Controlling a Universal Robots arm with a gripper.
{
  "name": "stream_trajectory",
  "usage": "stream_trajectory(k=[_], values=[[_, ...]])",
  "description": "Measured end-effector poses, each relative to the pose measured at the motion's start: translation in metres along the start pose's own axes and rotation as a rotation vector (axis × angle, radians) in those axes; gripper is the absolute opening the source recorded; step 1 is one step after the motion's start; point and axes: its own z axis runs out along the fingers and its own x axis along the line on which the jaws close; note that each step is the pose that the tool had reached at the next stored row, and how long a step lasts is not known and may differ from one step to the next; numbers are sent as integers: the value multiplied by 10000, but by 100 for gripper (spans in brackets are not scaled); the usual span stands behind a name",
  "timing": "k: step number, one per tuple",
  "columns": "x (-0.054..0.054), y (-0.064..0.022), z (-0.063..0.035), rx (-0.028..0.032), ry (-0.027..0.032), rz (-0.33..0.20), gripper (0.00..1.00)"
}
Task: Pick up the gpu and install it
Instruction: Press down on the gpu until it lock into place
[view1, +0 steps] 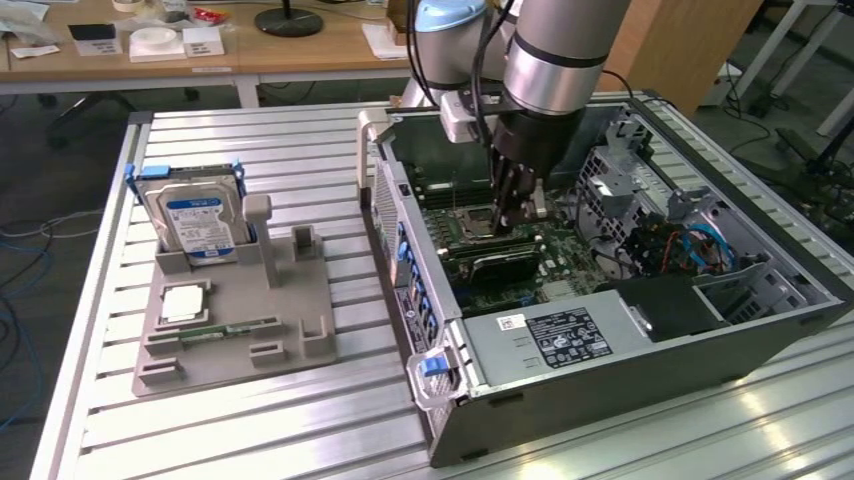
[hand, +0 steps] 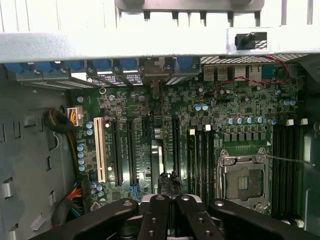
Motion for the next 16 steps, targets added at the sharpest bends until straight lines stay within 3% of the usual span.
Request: stream_trajectory(k=[16], values=[[-16,2,31,1,11,1,11]])
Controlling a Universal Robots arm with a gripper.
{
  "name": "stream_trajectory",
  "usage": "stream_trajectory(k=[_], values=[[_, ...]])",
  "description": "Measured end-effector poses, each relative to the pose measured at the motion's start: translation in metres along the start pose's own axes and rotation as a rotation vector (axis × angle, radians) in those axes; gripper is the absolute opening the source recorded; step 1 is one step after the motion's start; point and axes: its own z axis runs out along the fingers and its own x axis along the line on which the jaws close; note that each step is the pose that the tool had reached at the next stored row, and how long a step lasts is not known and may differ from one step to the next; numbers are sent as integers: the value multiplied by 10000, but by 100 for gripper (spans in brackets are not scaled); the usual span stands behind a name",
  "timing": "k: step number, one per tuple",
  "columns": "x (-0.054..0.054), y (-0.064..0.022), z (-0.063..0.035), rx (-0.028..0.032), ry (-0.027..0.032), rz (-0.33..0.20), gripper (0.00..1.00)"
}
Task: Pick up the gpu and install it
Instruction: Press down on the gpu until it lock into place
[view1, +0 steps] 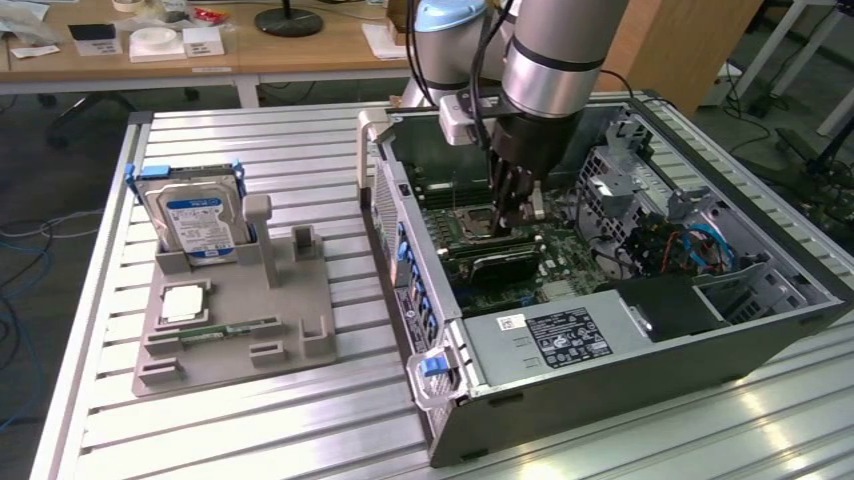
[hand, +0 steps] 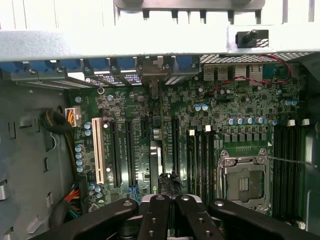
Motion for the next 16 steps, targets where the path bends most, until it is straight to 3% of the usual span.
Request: stream_trajectory(k=[16], values=[[-36,3,5,3,29,-1,11]])
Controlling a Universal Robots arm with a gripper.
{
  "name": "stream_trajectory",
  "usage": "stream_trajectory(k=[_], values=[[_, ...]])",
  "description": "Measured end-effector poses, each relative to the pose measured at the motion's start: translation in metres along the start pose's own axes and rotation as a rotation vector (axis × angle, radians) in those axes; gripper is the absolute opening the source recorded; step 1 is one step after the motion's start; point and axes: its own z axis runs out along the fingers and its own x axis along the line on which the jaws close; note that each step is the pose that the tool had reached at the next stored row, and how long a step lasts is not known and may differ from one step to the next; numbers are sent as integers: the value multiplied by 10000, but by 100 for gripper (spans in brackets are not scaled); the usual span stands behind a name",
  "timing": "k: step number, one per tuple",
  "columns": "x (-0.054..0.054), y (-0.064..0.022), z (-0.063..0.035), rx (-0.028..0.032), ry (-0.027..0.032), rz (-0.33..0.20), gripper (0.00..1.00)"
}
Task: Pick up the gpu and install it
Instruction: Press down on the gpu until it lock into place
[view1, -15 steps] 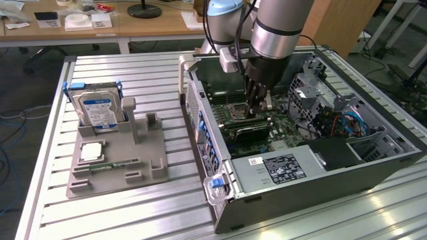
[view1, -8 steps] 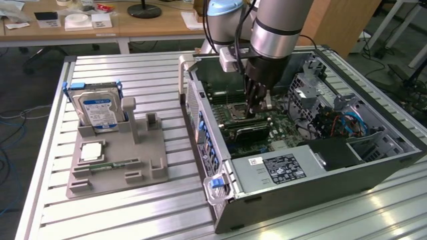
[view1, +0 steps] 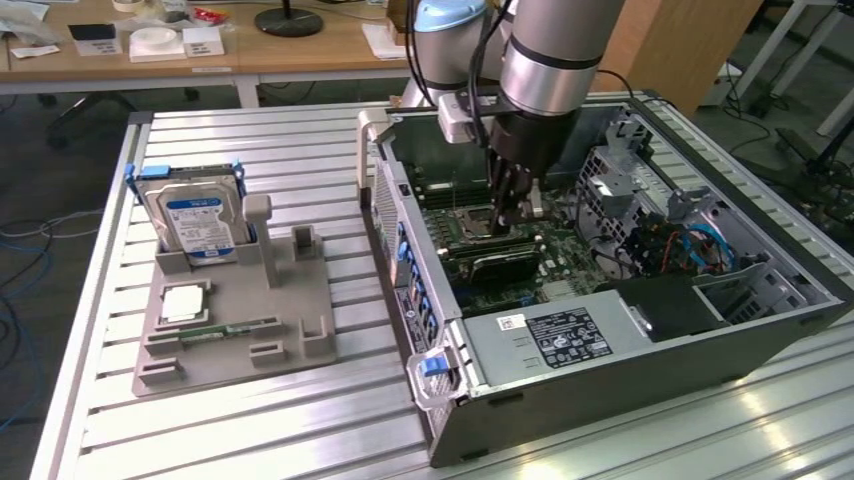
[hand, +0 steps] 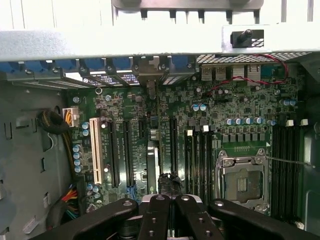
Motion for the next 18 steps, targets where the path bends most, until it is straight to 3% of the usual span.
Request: stream_trajectory(k=[18], values=[[-24,3,33,0,1,-1,11]])
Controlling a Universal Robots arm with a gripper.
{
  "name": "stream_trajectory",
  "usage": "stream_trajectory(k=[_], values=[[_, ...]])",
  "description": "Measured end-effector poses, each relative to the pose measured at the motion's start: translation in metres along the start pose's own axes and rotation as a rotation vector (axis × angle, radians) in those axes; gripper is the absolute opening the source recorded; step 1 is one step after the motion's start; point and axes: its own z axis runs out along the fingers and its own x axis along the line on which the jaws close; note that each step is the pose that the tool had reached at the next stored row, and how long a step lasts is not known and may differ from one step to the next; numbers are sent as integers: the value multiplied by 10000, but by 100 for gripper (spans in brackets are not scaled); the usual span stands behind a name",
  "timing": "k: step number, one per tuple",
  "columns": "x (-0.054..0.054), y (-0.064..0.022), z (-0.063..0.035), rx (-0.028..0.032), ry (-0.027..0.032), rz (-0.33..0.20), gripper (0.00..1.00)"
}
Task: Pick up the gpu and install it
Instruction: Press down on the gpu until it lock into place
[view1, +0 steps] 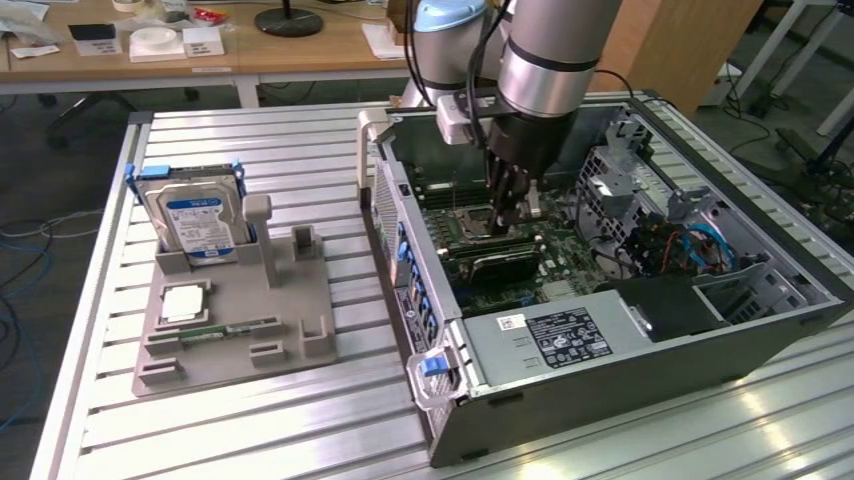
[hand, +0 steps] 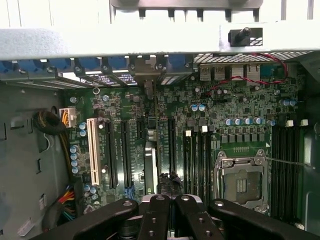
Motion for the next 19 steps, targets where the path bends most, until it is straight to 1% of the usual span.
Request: stream_trajectory(k=[9,19], values=[[-4,1,10,1,-1,0,11],[27,-5,9,-3,2,6,11]])
